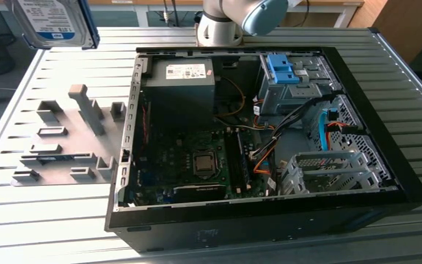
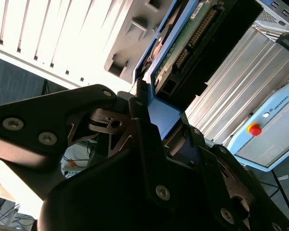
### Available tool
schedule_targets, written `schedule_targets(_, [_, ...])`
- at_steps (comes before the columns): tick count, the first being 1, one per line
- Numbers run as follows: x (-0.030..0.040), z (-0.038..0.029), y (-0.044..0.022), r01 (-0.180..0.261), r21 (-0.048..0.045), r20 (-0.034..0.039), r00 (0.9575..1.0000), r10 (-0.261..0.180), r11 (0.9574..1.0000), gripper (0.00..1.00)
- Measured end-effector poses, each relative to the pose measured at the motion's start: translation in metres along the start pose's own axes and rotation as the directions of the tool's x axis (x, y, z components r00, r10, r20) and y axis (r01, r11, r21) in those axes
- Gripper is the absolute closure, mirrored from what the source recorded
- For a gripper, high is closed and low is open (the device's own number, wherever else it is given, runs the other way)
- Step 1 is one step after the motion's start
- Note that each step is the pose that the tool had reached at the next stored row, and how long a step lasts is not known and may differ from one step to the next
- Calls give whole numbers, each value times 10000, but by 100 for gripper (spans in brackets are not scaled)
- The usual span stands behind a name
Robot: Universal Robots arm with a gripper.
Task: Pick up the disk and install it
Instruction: 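Pick up the disk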
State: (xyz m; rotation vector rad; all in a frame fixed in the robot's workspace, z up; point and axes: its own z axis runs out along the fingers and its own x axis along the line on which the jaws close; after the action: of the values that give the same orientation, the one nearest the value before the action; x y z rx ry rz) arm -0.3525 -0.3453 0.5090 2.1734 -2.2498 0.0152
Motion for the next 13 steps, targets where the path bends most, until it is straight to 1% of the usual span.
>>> schedule_targets(13, [-1, 0, -54, 1, 0, 0, 10000, -1, 10000, 64])
